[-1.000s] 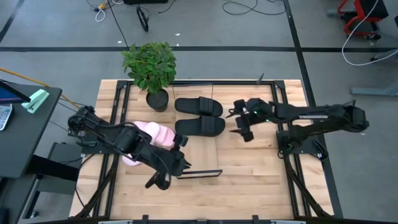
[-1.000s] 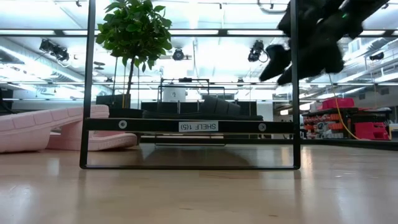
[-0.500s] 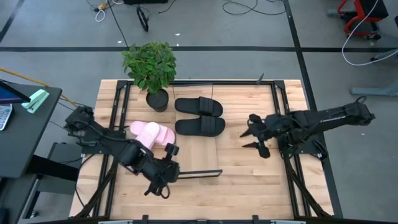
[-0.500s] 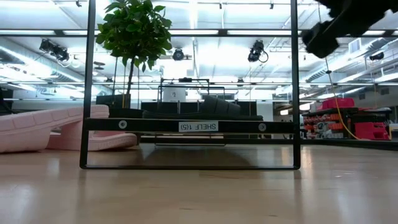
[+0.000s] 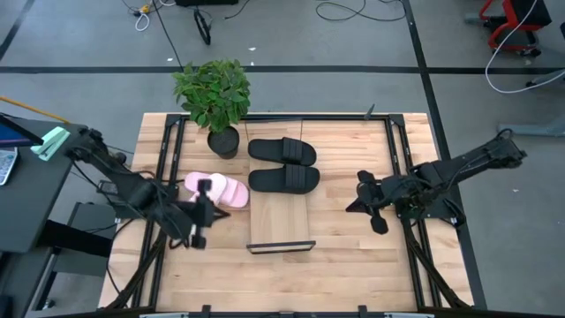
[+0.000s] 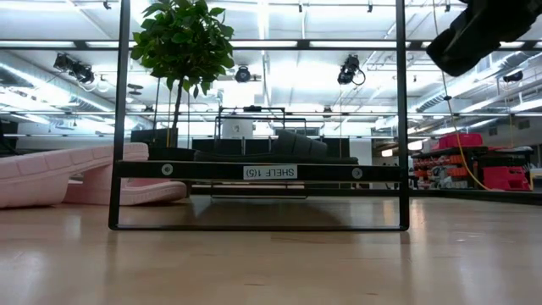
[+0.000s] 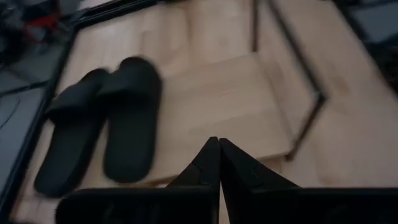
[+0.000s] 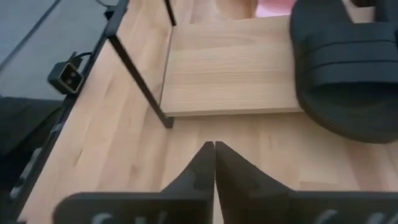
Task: Pick and place slides into the shelf
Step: Put the bottom pink slipper on the shelf
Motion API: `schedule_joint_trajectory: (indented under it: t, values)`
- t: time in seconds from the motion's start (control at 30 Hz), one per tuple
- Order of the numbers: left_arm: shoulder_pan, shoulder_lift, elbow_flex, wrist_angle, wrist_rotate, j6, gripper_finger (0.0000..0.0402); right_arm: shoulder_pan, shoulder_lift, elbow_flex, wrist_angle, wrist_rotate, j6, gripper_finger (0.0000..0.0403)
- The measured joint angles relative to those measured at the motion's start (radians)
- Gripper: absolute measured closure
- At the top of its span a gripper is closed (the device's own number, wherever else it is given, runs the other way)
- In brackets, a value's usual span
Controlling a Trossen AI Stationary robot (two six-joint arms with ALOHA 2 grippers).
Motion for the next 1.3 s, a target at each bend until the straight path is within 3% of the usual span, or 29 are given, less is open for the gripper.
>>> schedule_joint_trajectory:
  t: [0.17, 0.4, 0.63, 0.9, 1.3]
  values:
    - [0.018, -0.129, -0.117, -0.012, -0.017, -0.076, 0.0381, 0.034, 0.007, 0.000, 0.000, 0.070, 0.037, 0.0391]
    - [0.073, -0.237, -0.226, -0.030, -0.021, -0.213, 0.0396, 0.038, 0.047, 0.000, 0.006, 0.136, 0.006, 0.0396]
    - [0.116, -0.244, -0.249, -0.091, -0.021, -0.280, 0.0378, 0.035, 0.086, 0.000, 0.021, 0.148, -0.087, 0.0396]
    - [0.171, -0.245, -0.250, -0.236, 0.000, -0.325, 0.0351, 0.022, 0.087, 0.000, 0.023, 0.155, -0.023, 0.0394]
    - [0.186, -0.251, -0.250, -0.247, 0.134, -0.320, 0.0365, 0.022, 0.092, -0.004, 0.057, 0.186, 0.054, 0.0395]
